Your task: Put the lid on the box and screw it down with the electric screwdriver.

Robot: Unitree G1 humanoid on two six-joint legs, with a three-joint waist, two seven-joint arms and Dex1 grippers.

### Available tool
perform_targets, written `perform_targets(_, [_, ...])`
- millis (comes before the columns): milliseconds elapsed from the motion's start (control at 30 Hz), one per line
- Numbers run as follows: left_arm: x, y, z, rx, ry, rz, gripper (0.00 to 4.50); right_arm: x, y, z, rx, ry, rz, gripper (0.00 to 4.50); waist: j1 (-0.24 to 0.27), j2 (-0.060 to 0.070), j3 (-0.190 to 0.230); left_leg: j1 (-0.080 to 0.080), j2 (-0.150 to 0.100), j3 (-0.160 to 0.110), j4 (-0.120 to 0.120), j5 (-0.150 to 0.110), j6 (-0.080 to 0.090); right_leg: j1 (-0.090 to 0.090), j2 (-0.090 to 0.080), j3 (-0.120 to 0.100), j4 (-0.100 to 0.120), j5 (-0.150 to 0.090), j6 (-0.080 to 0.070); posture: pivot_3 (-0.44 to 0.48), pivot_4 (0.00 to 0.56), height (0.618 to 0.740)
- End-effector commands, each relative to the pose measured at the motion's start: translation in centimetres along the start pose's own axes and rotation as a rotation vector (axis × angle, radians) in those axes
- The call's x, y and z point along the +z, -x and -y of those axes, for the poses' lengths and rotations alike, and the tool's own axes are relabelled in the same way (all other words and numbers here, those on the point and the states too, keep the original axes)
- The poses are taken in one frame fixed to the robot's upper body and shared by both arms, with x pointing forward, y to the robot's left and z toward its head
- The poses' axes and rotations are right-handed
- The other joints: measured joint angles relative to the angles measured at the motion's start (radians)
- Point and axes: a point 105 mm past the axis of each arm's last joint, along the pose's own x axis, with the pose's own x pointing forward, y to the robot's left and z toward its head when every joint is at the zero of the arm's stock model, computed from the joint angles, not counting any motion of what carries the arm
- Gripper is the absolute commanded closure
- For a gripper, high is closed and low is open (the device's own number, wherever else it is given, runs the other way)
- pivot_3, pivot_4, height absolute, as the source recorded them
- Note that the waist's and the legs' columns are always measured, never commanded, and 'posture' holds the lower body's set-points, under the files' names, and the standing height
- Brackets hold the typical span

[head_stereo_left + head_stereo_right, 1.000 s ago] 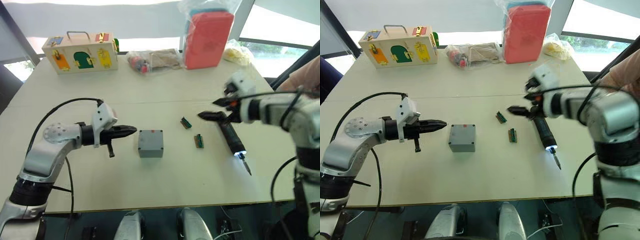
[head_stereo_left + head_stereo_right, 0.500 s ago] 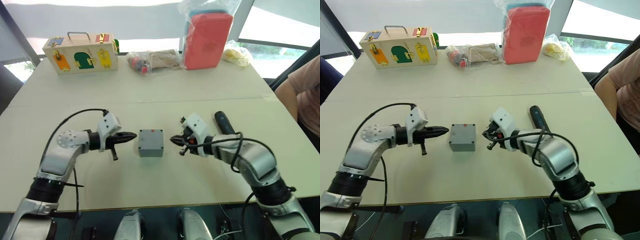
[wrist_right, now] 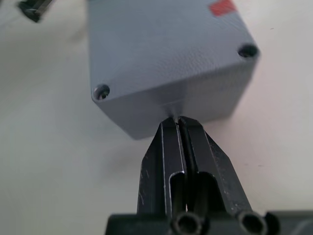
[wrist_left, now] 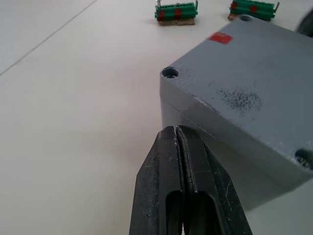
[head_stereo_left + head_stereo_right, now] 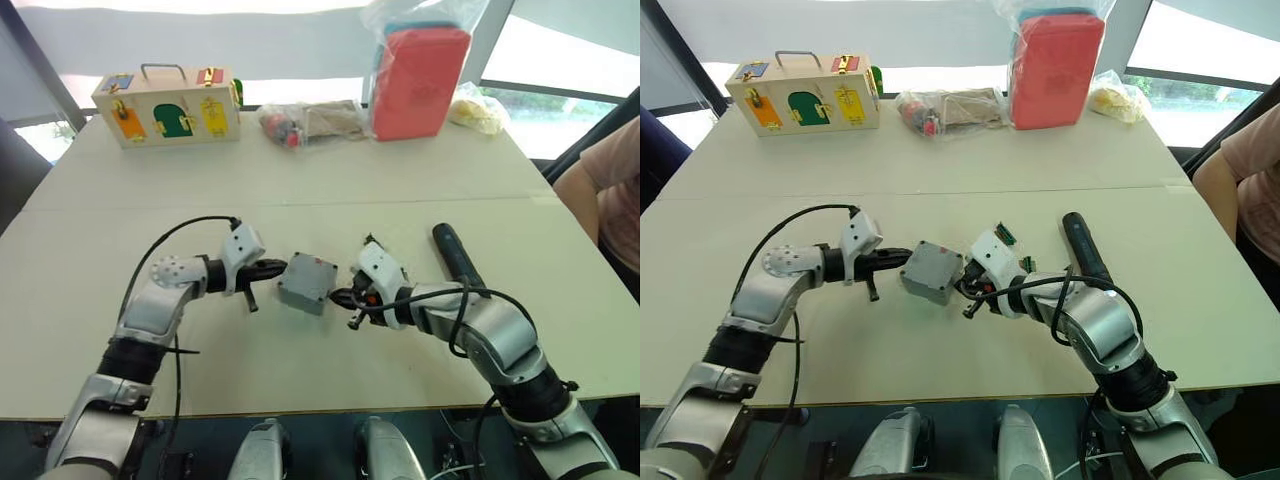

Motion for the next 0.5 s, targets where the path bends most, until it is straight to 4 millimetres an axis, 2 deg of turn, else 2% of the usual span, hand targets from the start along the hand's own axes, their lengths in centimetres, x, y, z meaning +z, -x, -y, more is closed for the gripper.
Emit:
perform_targets(33, [0.8, -0.5, -0.5, 0.004, -0.051, 0.018, 4.50, 1.5, 1.0, -0.4, 0.005, 0.041, 0.035, 4.45, -0.001, 0.000, 0.000, 0.000, 0.000, 0.000, 0.000, 0.000, 0.000, 0.000, 0.000, 0.000, 0.000, 0.000, 0.000, 0.000, 0.150, 0.730])
perform_targets(133, [0.4, -0.2, -1.0, 0.025, -0.063, 0.001, 4.50, 1.6, 1.8, 0.8, -0.045, 0.071, 0.015, 4.45, -0.002, 0.000, 0.000, 0.000, 0.000, 0.000, 0.000, 0.000, 0.000, -0.001, 0.000, 0.000, 0.001, 0.000, 0.000, 0.000, 0.150, 0.730])
perform_targets(300, [-0.3, 2.0, -1.1, 0.033, -0.088, -0.047, 4.50, 2.8, 3.0, 3.8, -0.141, 0.100, 0.041, 4.45, -0.003, 0.000, 0.000, 0.000, 0.000, 0.000, 0.000, 0.000, 0.000, -0.001, 0.000, 0.000, 0.001, 0.000, 0.000, 0.000, 0.150, 0.730])
perform_targets(400, [-0.5, 3.8, 0.5, -0.019, -0.097, -0.077, 4.50, 3.2, 2.6, 5.3, -0.171, 0.129, 0.064, 4.45, -0.007, 0.000, 0.000, 0.000, 0.001, 0.000, 0.000, 0.000, 0.000, -0.001, 0.001, 0.000, 0.001, 0.000, 0.000, 0.000, 0.150, 0.730])
perform_targets(500, [-0.5, 4.8, 2.2, -0.066, -0.090, -0.096, 4.50, 3.4, 1.7, 5.9, -0.166, 0.136, 0.083, 4.45, -0.003, 0.000, 0.000, 0.000, 0.002, 0.001, -0.001, 0.000, 0.001, -0.001, 0.001, 0.001, 0.001, 0.000, 0.000, 0.000, 0.150, 0.730])
